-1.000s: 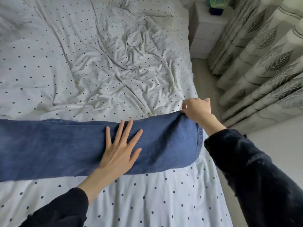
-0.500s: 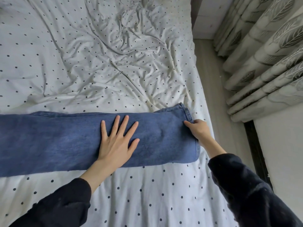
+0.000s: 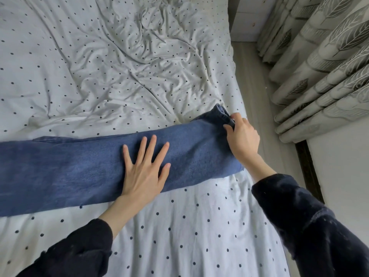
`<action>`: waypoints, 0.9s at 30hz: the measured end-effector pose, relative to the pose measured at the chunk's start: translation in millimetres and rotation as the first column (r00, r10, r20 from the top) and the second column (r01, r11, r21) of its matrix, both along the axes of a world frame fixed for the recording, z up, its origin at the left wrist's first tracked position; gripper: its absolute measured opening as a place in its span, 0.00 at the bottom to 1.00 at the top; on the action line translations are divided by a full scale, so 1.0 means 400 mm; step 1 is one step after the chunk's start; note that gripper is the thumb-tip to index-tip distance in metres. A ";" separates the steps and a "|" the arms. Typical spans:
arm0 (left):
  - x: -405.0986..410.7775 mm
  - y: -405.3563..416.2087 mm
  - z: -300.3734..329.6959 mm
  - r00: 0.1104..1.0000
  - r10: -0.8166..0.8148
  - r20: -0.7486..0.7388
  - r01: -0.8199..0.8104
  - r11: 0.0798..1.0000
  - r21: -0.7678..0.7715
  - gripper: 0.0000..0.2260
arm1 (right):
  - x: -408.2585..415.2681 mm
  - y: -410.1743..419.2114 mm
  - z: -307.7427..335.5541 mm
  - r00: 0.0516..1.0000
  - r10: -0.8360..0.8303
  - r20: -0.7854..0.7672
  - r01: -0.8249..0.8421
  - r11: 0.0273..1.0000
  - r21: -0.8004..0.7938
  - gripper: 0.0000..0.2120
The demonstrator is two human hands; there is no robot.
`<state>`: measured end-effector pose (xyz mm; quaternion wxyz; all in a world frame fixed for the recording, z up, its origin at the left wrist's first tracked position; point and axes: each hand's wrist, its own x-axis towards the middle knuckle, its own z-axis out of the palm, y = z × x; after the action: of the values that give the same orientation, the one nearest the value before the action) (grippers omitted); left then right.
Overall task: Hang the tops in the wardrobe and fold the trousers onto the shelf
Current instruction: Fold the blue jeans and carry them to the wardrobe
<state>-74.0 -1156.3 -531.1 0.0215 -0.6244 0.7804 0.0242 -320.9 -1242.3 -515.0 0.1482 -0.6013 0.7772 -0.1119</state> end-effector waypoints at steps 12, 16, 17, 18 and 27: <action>0.011 0.017 -0.035 0.999 0.015 0.041 -0.018 0.996 0.085 0.24 | -0.044 0.047 -0.139 0.963 -0.182 0.199 0.103 0.931 0.351 0.18; 0.009 0.017 -0.036 0.999 0.021 0.045 -0.024 0.997 0.068 0.24 | -0.033 0.017 -0.140 0.862 -0.312 0.401 0.158 0.915 0.372 0.19; 0.008 0.016 -0.036 0.999 0.022 0.045 -0.024 0.998 0.063 0.24 | -0.026 0.011 -0.137 0.850 -0.312 0.425 0.158 0.920 0.359 0.20; 0.007 0.016 -0.035 0.999 0.020 0.044 -0.023 0.998 0.060 0.24 | -0.020 0.005 -0.136 0.849 -0.293 0.440 0.145 0.929 0.339 0.18; 0.006 0.014 -0.045 0.998 0.021 0.062 -0.023 0.999 0.023 0.24 | -0.002 -0.062 -0.150 0.815 -0.284 0.505 0.150 0.945 0.289 0.06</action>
<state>-71.4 -1150.6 -549.1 0.0526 -0.6331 0.7722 0.0145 -321.9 -1267.2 -575.1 0.4175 -0.4301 0.7751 -0.1998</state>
